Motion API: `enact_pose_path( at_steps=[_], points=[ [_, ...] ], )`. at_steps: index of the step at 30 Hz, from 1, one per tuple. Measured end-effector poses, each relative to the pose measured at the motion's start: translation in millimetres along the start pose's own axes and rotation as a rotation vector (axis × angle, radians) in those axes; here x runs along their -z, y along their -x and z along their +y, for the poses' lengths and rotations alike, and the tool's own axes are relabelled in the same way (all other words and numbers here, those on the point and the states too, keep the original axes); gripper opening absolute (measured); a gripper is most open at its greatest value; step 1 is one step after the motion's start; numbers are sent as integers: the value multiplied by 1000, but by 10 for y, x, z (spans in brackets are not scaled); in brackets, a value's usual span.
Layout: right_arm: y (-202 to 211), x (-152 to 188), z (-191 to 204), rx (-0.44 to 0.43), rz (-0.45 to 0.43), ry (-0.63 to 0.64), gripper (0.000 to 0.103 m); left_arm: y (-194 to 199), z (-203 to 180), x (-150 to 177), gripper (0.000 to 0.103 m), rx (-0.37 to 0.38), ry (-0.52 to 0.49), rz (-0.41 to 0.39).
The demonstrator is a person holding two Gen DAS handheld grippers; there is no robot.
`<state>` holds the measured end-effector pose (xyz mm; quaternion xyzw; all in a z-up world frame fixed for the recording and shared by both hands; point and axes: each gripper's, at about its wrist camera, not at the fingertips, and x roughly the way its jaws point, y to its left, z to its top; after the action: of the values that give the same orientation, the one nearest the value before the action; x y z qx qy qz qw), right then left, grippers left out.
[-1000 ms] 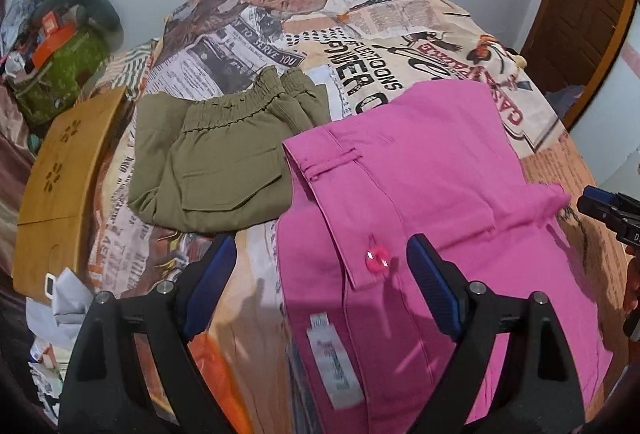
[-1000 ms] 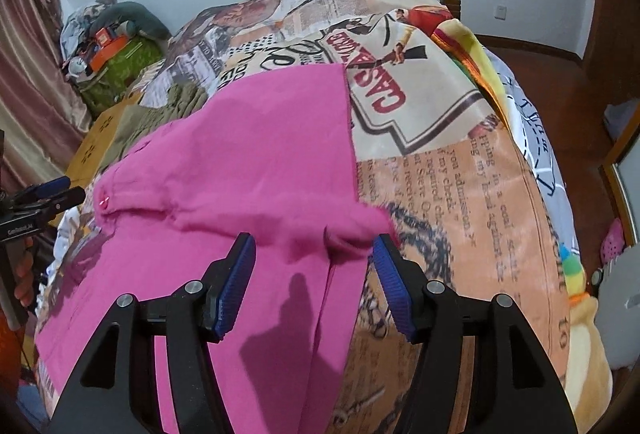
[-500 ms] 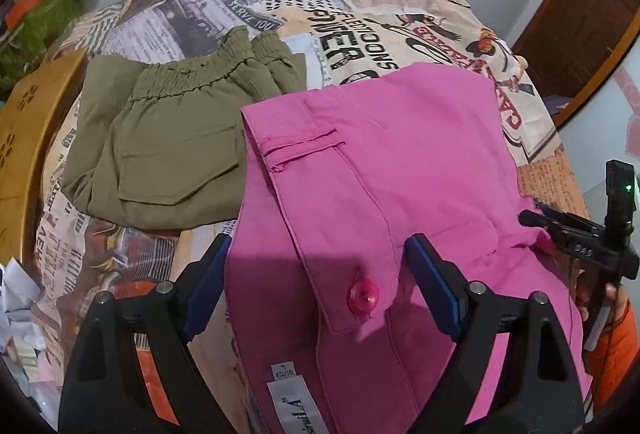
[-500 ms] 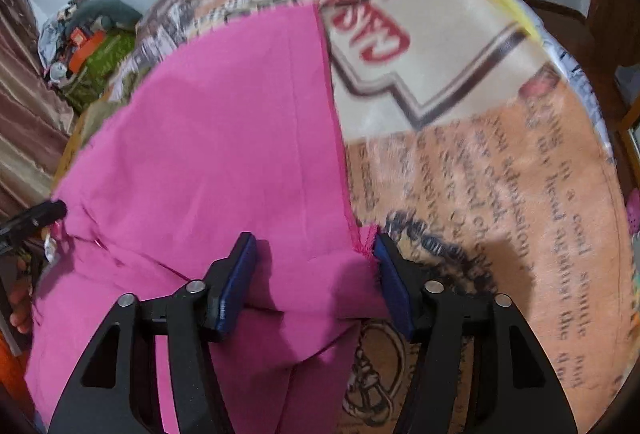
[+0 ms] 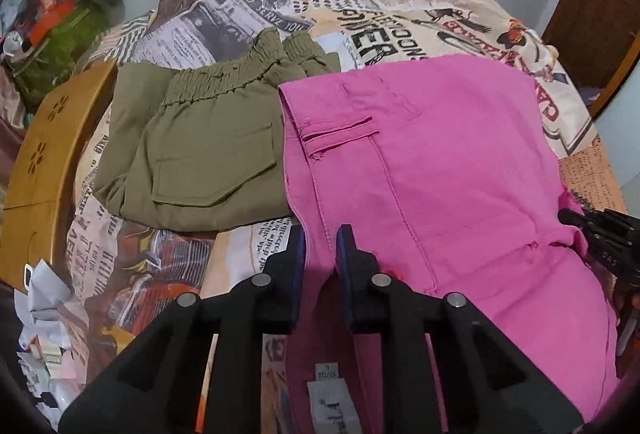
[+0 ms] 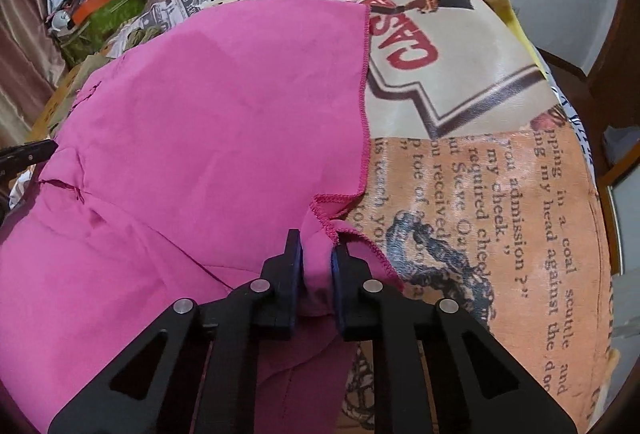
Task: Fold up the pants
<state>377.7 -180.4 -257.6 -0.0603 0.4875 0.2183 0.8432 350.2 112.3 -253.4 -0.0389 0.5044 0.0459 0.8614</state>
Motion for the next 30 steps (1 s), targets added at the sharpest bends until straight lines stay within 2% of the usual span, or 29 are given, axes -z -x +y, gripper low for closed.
enact_pose_path(
  at_steps=[2,4,6,7,9,13,17,19,22,25,28,30],
  points=[
    [7,7,7,5,1,1,11,82,14,-9,18,15,1,-4],
    [-13,-21,66,18,4,14,11,141,12,-21,26,55,4,-3],
    [-7,-24,80,29,1,27,11,183,-2,-32,47,82,12,-12],
    [-8,-29,83,28,0,26,11,186,-13,-39,50,95,18,-15],
    [-2,-32,68,31,-5,20,11,123,-45,-43,51,97,16,-1],
    [7,-24,29,51,-11,9,11,-213,-138,7,51,39,-30,75],
    [42,29,-60,108,-15,20,10,-358,-72,14,51,52,8,109],
    [57,56,-130,97,-8,-12,9,-375,-40,19,52,54,22,114],
    [104,73,-160,98,-2,-23,9,-337,-35,24,52,46,20,107],
    [253,69,-222,80,-15,-53,10,-207,-3,24,52,5,8,83],
    [477,8,-294,59,-51,-78,12,-24,81,-22,53,30,20,54],
    [676,-85,-335,33,-88,-90,21,131,144,-100,59,18,19,8]
  ],
)
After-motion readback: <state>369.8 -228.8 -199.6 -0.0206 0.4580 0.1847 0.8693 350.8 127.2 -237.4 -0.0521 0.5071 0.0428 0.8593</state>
